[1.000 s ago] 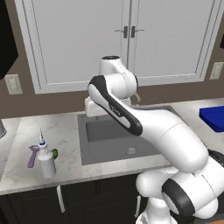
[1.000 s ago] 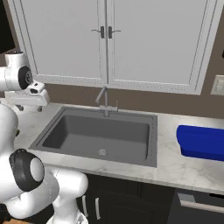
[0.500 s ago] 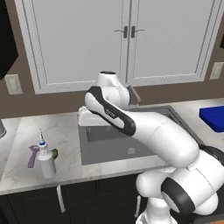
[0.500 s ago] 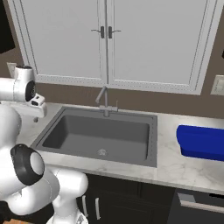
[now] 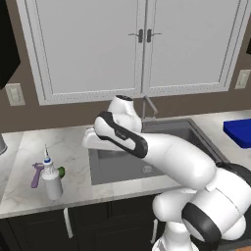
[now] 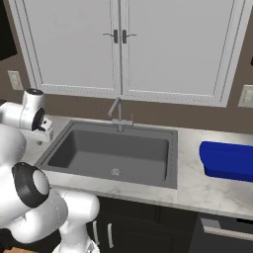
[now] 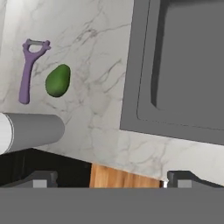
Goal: Pick up all produce items and place them in the sink. Turn on the sink faucet to wash them. Then turn the sink off and put them in the tray.
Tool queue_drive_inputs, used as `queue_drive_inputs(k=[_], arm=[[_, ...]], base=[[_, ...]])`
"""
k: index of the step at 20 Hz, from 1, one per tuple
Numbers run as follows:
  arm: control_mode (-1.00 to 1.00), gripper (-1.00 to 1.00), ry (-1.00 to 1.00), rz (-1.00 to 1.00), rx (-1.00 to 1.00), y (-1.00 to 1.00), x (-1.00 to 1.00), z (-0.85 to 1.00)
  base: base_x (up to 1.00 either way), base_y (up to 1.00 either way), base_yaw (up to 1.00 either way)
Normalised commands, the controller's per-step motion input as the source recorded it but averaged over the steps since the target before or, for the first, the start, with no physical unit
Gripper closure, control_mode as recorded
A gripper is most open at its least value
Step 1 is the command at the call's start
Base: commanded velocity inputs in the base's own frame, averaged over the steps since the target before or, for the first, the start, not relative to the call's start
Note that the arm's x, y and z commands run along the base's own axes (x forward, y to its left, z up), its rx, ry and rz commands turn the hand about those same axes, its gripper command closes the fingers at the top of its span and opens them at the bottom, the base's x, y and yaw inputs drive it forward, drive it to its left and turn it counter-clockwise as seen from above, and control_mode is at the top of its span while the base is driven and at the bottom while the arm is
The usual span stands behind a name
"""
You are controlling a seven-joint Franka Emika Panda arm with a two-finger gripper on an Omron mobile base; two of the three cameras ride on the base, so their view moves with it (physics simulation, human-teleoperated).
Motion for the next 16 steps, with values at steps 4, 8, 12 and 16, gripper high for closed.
queue_drive_inputs(k=[4, 8, 12, 16], arm=[[-1.00, -1.00, 0.08, 0.00, 0.05, 0.27, 0.37, -0.12], [-1.00, -1.00, 0.13, 0.00, 0.01, 0.34, 0.36, -0.11], [-1.00, -1.00, 0.10, 0.00, 0.00, 0.37, 0.17, -0.12], [-1.00, -1.00, 0.06, 0.00, -0.02, 0.45, 0.07, -0.12]], base=[[0.00, 0.00, 0.00], [0.00, 0.00, 0.00], [0.00, 0.00, 0.00], [0.00, 0.00, 0.00]])
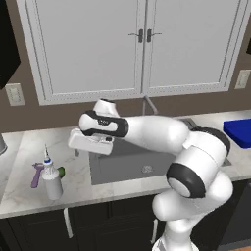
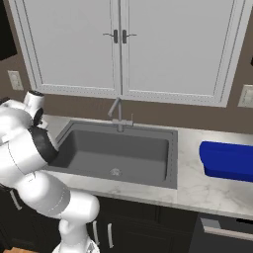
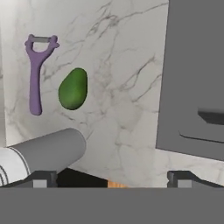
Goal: Pick up all produce items and place them in the sink. Turn on the sink faucet to wash them. Then turn the sink off and put them in the tray.
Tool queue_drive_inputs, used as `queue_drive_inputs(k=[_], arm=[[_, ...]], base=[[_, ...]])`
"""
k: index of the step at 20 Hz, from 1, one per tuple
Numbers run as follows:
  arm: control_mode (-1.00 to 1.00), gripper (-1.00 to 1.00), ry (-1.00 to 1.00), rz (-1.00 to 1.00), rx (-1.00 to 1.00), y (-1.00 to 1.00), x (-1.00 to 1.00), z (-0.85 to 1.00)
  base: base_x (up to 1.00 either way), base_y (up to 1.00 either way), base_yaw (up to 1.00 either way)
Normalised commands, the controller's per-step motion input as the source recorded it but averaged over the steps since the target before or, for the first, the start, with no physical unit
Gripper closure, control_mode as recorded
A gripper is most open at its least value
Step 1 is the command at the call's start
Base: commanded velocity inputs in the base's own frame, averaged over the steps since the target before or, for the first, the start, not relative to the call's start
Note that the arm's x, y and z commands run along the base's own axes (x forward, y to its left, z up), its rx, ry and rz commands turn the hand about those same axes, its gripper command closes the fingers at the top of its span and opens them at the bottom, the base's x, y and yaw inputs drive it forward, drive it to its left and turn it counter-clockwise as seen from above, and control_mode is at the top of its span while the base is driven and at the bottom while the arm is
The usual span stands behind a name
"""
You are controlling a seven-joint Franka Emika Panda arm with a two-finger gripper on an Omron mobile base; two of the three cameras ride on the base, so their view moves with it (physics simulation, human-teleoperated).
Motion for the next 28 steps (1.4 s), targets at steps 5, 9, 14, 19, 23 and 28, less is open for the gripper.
queue_drive_inputs(k=[5, 9, 14, 19, 23, 28], arm=[[-1.00, -1.00, -0.01, 0.01, -0.05, 0.23, -0.03, -0.26], [-1.00, -1.00, -0.05, 0.00, -0.01, 0.18, 0.00, -0.28], [-1.00, -1.00, -0.05, 0.00, 0.00, 0.06, 0.00, -0.25], [-1.00, -1.00, 0.00, 0.00, 0.00, 0.07, 0.02, -0.09], [-1.00, -1.00, 0.00, -0.01, 0.00, 0.14, 0.05, -0.01], [-1.00, -1.00, 0.02, -0.02, 0.00, 0.20, 0.02, 0.00]], base=[[0.00, 0.00, 0.00], [0.00, 0.00, 0.00], [0.00, 0.00, 0.00], [0.00, 0.00, 0.00], [0.00, 0.00, 0.00], [0.00, 0.00, 0.00]])
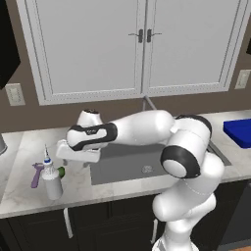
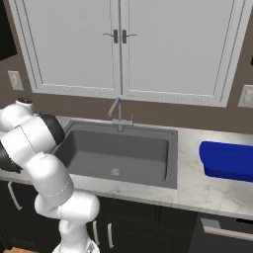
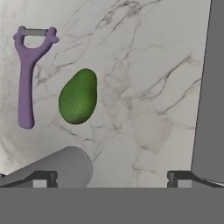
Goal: Pick up all produce items and place them in the sink. Turn on the sink faucet to wash them. Then turn the sink off and put them in the tray.
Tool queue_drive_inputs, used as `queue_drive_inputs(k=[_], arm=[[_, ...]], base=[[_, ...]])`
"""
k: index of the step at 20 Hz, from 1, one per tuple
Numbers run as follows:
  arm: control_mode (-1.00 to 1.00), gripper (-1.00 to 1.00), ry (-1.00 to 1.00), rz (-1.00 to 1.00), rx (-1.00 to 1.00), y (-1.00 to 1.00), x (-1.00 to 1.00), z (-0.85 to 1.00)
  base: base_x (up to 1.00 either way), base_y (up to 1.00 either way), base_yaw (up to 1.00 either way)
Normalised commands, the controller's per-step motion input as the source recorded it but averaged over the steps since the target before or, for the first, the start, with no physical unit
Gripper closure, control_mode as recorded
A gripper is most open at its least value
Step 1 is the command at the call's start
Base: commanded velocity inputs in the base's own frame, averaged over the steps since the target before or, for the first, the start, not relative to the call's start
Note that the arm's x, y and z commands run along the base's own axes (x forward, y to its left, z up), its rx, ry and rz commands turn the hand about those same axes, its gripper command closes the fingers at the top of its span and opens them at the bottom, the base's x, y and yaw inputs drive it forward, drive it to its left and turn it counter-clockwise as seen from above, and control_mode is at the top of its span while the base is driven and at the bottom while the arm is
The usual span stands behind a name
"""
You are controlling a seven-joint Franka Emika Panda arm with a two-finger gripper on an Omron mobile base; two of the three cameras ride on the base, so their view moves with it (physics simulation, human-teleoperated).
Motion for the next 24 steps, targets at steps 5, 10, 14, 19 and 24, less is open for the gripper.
queue_drive_inputs(k=[5, 10, 14, 19, 24], arm=[[-1.00, -1.00, 0.03, -0.03, 0.00, 0.21, 0.00, -0.01], [-1.00, -1.00, 0.04, -0.03, 0.00, 0.20, 0.04, -0.02], [-1.00, -1.00, 0.03, -0.03, -0.01, 0.16, 0.10, -0.07], [-1.00, -1.00, 0.01, -0.03, -0.02, 0.12, 0.14, -0.14], [-1.00, -1.00, 0.00, -0.03, -0.03, 0.09, 0.18, -0.14]], base=[[0.00, 0.00, 0.00], [0.00, 0.00, 0.00], [0.00, 0.00, 0.00], [0.00, 0.00, 0.00], [0.00, 0.00, 0.00]])
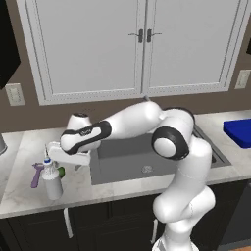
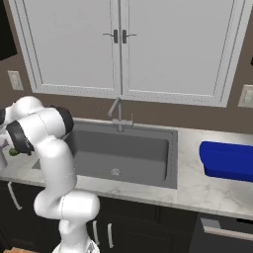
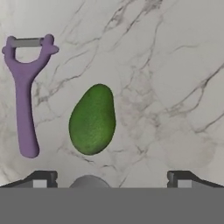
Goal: Pick up all produce items and place them in the sink. Turn on the sink faucet to wash them. Then turn the sink off and put them in the tray.
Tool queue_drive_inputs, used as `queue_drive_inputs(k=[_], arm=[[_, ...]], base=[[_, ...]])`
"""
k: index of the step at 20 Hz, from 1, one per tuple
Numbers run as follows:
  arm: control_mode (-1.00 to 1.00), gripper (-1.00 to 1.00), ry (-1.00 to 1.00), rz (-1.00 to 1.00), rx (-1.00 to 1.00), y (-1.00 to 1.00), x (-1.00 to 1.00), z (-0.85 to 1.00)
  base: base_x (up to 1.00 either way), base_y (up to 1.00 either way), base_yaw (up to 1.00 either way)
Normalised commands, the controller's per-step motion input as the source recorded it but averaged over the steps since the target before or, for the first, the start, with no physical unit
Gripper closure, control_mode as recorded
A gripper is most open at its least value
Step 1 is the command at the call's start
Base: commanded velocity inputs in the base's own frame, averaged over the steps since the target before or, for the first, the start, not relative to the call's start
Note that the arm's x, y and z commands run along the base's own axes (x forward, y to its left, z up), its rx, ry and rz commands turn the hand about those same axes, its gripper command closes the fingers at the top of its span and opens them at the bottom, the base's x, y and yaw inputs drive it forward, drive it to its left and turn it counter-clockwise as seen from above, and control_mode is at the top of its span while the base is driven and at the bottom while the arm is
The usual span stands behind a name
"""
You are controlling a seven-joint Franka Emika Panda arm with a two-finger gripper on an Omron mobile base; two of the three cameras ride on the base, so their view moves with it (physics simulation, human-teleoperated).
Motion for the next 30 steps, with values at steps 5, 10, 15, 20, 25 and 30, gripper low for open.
queue_drive_inputs(k=[5, 10, 15, 20, 25, 30], arm=[[-1.00, -1.00, 0.01, -0.03, -0.03, 0.10, 0.19, -0.10], [-1.00, -1.00, 0.04, -0.03, -0.03, 0.12, 0.20, -0.10], [-1.00, -1.00, 0.03, -0.03, -0.02, 0.14, 0.17, -0.09], [-1.00, -1.00, 0.01, -0.02, -0.01, 0.10, 0.07, -0.12], [-1.00, -1.00, 0.00, 0.00, 0.00, 0.00, -0.03, -0.13], [-1.00, -1.00, 0.00, 0.00, 0.02, 0.00, -0.14, -0.02]], base=[[0.00, 0.00, 0.00], [0.00, 0.00, 0.00], [0.00, 0.00, 0.00], [0.00, 0.00, 0.00], [0.00, 0.00, 0.00], [0.00, 0.00, 0.00]])
